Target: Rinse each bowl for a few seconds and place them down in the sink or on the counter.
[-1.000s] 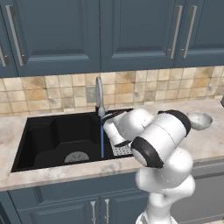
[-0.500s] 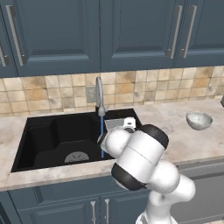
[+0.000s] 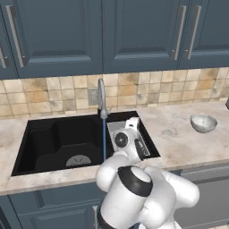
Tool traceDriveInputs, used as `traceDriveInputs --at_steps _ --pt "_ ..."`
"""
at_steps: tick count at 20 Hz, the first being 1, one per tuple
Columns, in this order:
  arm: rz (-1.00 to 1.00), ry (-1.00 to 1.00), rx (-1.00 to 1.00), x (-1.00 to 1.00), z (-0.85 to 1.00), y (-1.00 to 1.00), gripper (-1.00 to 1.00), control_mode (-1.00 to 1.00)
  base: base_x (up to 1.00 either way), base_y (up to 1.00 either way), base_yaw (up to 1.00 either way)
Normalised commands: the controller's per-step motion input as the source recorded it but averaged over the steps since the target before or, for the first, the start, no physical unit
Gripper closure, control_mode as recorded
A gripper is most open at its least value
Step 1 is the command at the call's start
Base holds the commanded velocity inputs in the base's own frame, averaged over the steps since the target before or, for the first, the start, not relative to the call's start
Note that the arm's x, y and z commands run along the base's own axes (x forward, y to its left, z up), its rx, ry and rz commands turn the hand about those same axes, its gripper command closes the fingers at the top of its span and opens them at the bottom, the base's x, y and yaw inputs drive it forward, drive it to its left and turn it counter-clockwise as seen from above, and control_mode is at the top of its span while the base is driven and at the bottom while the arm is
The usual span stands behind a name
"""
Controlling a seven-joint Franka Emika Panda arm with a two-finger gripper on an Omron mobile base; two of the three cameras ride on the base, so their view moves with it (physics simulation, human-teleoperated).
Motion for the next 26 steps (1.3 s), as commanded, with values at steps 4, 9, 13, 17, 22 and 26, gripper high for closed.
traceDriveInputs --at_steps 4,9,13,17,22,26 --pt "-0.14 0.01 -0.04 0.11 0.62 -0.03 -1.0 -1.0 0.0 0.0 0.0" --pt "-0.13 0.0 -0.03 0.12 0.62 -0.02 -1.0 -1.0 0.0 0.0 0.0" --pt "-0.14 0.05 -0.02 0.14 0.6 -0.13 -1.0 -1.0 0.0 0.0 0.0" --pt "-0.15 0.06 0.0 0.08 0.45 -0.26 -1.0 -1.0 0.0 0.0 0.0" --pt "-0.16 0.04 0.01 0.02 0.31 -0.3 -1.0 -1.0 0.0 0.0 0.0" --pt "-0.16 0.04 0.05 0.0 0.21 -0.31 -1.0 -1.0 0.0 0.0 0.0"
